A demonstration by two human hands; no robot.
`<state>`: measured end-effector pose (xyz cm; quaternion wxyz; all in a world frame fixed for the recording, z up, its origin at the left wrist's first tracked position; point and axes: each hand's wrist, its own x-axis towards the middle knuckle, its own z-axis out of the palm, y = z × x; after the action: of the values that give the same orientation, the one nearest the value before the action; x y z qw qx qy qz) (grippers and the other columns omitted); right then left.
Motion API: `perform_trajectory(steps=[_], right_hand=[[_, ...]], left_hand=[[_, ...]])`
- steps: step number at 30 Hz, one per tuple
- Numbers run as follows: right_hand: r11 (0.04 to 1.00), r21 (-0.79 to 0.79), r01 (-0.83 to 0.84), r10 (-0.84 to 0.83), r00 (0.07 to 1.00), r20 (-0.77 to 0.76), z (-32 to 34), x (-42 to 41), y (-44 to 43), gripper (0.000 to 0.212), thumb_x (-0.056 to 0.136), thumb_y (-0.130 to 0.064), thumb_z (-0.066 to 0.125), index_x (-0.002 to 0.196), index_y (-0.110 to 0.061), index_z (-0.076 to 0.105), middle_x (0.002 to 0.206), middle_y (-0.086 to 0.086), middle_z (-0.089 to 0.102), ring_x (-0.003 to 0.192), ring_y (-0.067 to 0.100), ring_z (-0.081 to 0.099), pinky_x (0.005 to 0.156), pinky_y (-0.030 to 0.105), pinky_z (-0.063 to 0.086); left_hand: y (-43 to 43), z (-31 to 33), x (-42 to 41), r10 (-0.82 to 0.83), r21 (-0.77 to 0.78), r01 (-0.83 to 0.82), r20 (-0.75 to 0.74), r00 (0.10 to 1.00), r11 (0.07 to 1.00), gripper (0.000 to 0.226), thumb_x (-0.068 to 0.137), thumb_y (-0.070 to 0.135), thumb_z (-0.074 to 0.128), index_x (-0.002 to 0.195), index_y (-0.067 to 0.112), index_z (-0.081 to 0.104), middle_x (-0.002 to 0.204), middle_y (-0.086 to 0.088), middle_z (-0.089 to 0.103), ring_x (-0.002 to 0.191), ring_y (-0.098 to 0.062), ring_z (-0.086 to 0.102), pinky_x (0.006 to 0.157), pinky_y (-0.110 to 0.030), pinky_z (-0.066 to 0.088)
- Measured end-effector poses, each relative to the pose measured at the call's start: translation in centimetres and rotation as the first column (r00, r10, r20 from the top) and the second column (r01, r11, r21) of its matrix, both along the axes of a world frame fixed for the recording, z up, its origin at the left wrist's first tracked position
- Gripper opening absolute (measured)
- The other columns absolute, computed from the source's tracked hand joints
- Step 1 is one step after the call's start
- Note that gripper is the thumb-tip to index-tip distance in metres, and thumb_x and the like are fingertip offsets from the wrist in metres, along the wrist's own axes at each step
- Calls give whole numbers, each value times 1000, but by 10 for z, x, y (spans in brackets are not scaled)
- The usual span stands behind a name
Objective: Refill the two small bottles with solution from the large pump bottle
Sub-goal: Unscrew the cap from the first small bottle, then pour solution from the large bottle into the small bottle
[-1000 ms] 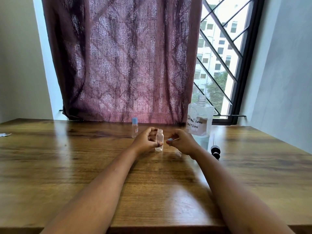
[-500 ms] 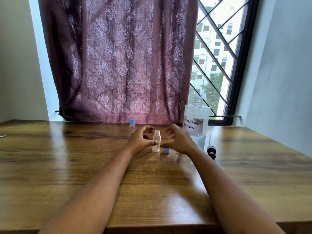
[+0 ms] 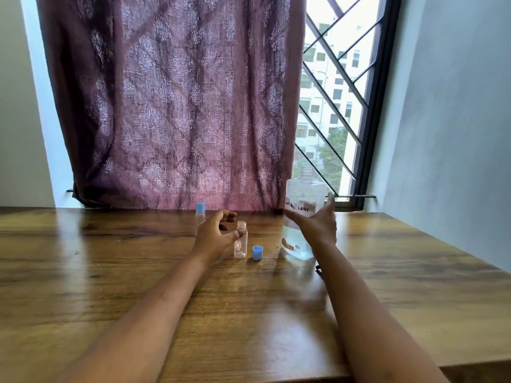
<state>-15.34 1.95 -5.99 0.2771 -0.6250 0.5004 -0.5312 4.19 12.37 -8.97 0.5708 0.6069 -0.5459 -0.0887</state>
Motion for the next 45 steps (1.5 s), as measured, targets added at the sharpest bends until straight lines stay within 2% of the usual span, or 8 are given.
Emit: perform_trajectory(steps=[6,15,21,26,30,35,39,45], right_hand=[[996,-69,-60,62,998,22,-8,2,-7,86,56,-31,86,126,-19,37,119,4,63,106,27,60,90,38,49],[822,-20,-569,557,797,233,-12,-1,-10,62,70,-1,77,112,-24,38,109,7,63,104,26,63,79,33,53],[910,-52,-411,412,911,22,-10,10,-2,80,54,-24,88,115,-29,37,107,0,65,99,21,64,86,40,54],[893,-302,-335,234,916,-326,-4,7,6,88,54,-24,88,127,-21,38,110,5,62,93,25,59,72,29,46],[892,-350,-288,84,864,-496,-7,3,9,87,60,-22,83,132,-22,36,124,9,57,107,35,57,85,45,49],[900,-378,-218,-91,754,-650,-10,4,9,82,68,-26,76,137,-24,32,130,7,54,114,34,54,91,47,43],[892,-415,-179,-197,673,-713,-12,6,9,72,75,-24,69,136,-25,31,130,4,53,115,31,53,94,47,41],[892,-421,-166,-246,603,-759,-14,9,9,67,80,-20,64,138,-26,29,133,3,51,115,31,54,100,49,38]], left_hand=[[0,-3,-6,11,9,-12,15,1000,1000,41,78,28,76,113,17,58,105,7,59,94,-15,56,68,-15,42],[-3,-5,-11,9,106,-18,80,997,994,53,79,38,73,123,19,51,111,10,56,94,-10,53,68,-16,40],[-12,-13,-18,4,236,-37,139,990,971,46,88,44,60,123,19,45,112,2,58,102,-18,57,78,-29,42],[-11,-11,-18,62,170,-75,77,995,983,16,87,12,60,102,15,60,100,0,72,100,-23,66,91,-45,51],[-8,-8,-16,89,154,-94,37,995,984,19,85,13,64,104,15,61,100,0,73,98,-19,67,90,-38,53],[-7,-8,-9,55,149,-49,-36,998,988,26,86,-2,57,95,22,54,84,13,65,77,7,67,59,-1,45],[-7,-9,-9,60,141,-60,4,998,988,29,86,6,66,98,20,43,81,21,55,57,31,51,50,3,38],[-11,-11,-6,76,147,-80,33,997,986,29,84,11,70,97,18,45,91,11,60,62,24,57,54,1,41]])
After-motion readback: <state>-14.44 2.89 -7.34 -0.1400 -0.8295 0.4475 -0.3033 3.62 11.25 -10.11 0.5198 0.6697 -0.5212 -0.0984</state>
